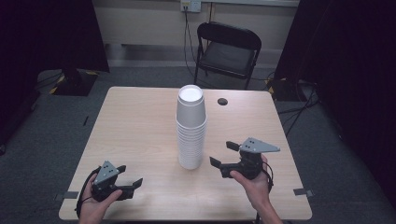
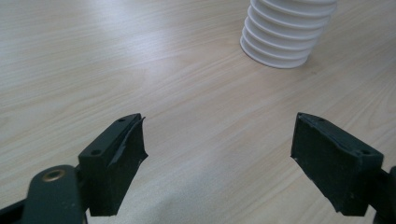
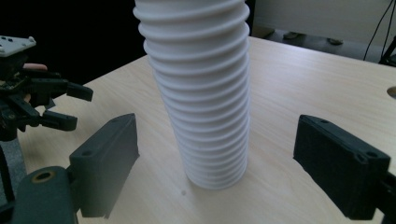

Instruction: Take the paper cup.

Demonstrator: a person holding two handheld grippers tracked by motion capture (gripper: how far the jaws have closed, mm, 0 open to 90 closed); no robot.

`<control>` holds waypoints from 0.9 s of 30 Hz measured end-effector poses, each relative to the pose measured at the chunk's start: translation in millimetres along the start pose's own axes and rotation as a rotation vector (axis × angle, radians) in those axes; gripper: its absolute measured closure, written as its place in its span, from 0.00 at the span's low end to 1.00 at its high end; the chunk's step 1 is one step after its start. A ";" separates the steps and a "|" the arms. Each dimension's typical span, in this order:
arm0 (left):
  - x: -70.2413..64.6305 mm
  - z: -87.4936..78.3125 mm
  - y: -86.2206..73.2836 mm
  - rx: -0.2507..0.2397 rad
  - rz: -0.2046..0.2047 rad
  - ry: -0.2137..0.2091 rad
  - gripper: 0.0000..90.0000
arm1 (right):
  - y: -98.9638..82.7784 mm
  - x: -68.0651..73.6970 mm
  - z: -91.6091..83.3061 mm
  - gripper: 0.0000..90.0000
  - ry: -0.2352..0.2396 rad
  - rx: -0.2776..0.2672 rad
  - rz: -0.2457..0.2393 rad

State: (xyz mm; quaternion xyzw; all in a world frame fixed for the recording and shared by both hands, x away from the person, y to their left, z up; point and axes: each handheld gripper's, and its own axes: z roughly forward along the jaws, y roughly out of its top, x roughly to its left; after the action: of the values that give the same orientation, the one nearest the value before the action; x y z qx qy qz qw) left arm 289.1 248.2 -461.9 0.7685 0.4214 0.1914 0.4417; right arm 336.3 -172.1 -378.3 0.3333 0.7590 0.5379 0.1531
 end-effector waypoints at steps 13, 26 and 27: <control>-0.4 0.8 -0.4 0.005 0.003 -0.011 0.20 | 31.1 0.5 6.3 0.15 0.035 -0.056 -0.004; 0.3 1.7 -0.2 0.009 0.004 -0.009 0.20 | 80.0 8.9 5.7 0.15 0.080 -0.159 -0.042; 0.4 1.8 -0.3 0.008 0.006 -0.011 0.20 | 86.6 9.0 7.4 0.15 0.098 -0.168 -0.036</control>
State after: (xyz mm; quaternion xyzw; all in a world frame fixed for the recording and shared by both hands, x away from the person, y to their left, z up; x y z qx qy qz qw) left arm 290.4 247.7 -463.1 0.7727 0.4175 0.1870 0.4402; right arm 363.6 -143.5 -300.4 0.2790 0.7236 0.6126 0.1527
